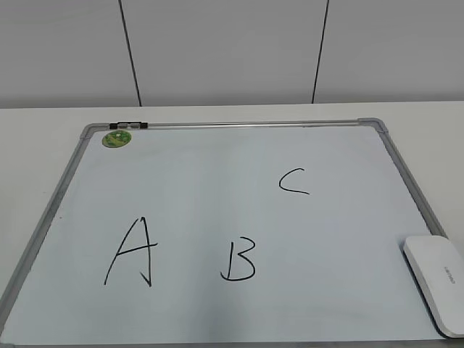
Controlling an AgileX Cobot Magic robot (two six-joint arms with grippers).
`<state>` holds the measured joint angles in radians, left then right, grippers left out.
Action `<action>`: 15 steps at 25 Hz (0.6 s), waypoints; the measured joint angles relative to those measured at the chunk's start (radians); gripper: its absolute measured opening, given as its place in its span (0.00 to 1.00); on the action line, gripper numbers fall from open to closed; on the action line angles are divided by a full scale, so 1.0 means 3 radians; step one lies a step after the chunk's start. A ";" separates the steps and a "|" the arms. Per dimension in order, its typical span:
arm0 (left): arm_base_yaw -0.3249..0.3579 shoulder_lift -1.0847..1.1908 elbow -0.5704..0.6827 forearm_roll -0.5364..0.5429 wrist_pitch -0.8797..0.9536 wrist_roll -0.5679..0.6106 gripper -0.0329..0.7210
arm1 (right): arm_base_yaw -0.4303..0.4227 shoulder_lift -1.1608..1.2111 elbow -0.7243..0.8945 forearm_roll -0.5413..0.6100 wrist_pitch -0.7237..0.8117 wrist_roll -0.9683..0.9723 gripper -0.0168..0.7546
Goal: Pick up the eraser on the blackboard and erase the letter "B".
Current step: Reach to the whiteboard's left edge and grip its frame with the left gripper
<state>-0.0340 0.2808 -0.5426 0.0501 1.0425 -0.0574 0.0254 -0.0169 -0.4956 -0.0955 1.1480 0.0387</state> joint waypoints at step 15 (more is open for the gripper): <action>0.0000 0.2519 -0.0850 -0.0242 -0.0348 -0.0023 0.62 | 0.0000 0.0000 0.0000 0.0000 0.0000 0.0000 0.79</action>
<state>-0.0340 1.0365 -0.7975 -0.0224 0.9382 -0.0643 0.0254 -0.0169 -0.4956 -0.0955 1.1480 0.0387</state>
